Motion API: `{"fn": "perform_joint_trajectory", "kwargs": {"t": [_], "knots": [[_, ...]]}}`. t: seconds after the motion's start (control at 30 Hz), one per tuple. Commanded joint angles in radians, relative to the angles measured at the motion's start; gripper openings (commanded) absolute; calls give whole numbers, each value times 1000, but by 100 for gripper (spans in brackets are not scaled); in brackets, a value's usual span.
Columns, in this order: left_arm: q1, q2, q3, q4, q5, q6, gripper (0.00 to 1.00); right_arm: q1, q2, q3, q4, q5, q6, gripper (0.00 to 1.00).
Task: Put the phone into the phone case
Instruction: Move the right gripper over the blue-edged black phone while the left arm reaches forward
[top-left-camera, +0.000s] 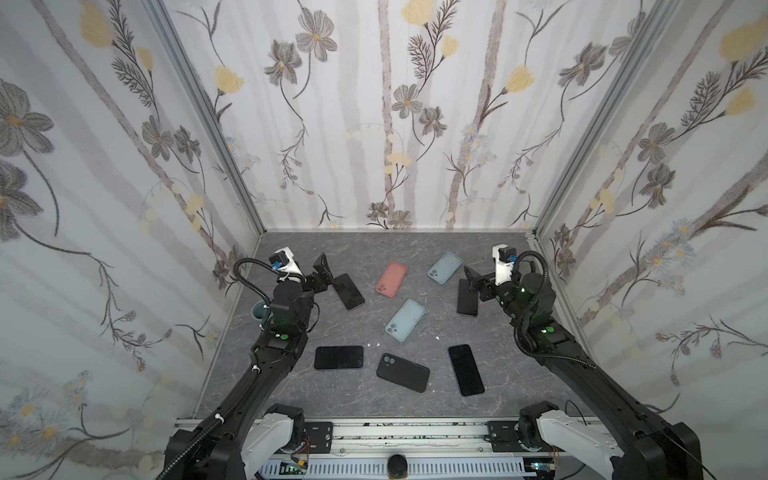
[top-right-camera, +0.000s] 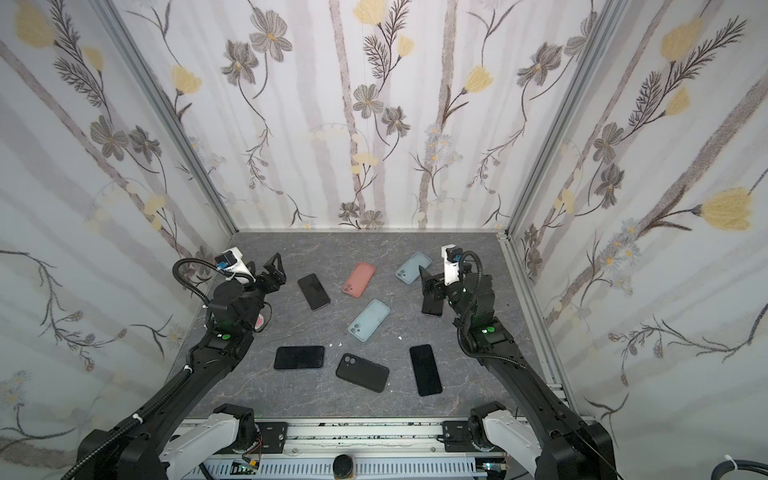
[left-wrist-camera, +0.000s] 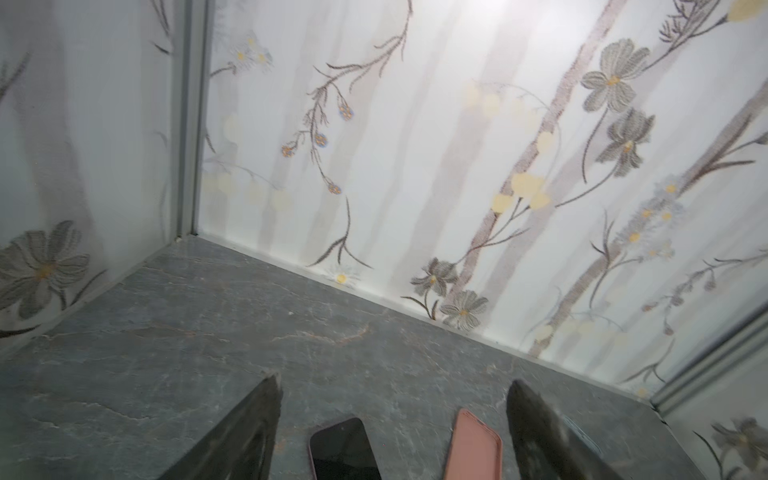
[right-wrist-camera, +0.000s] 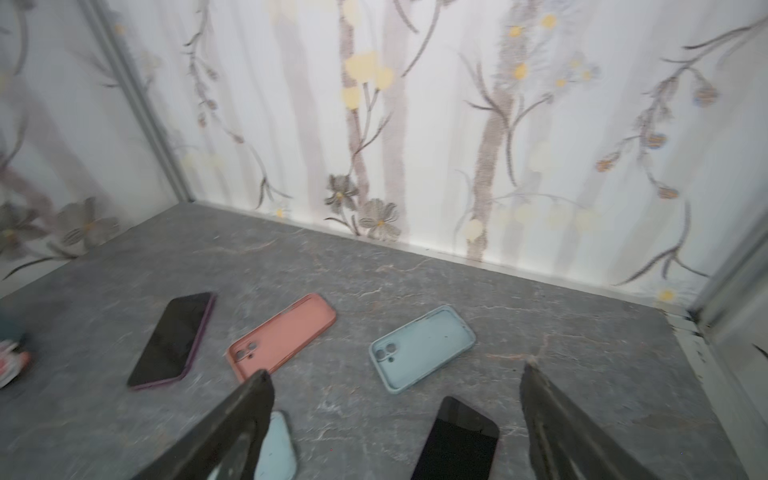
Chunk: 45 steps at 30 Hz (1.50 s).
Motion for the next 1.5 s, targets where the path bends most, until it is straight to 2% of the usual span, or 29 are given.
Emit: {"fn": "perform_joint_trajectory", "kwargs": {"t": [0.0,0.1,0.17,0.27,0.37,0.43,0.53,0.67,0.8,0.97,1.13,1.2,1.47], "knots": [[-23,-34,29,-234,132,-22,85,99,-23,30,-195,-181,-192,91],[-47,-65,40,-321,219,34,85,220,-35,52,-340,-251,-361,91],[-62,-81,43,-369,265,86,85,279,-43,52,-419,-253,-468,91],[-84,-95,42,-420,297,130,85,305,-45,84,-474,-228,-502,90],[-108,-110,29,-450,312,150,85,307,-37,109,-484,-168,-401,88],[-133,-122,18,-464,317,170,85,312,-18,142,-495,-84,-230,85],[-177,-135,3,-477,321,216,84,316,36,222,-582,31,109,80],[-230,-138,-28,-455,326,261,85,317,75,243,-769,185,528,81],[-277,-124,-81,-393,378,316,86,324,46,151,-913,237,713,81],[-348,-91,-121,-343,432,446,91,355,-14,11,-993,242,808,85],[-402,-54,-145,-303,487,565,96,375,-48,-83,-995,234,837,88],[-412,-41,-149,-294,519,590,100,377,-48,-107,-989,234,837,92],[-441,-3,-179,-279,547,622,100,390,-26,-162,-952,238,815,100]]}}
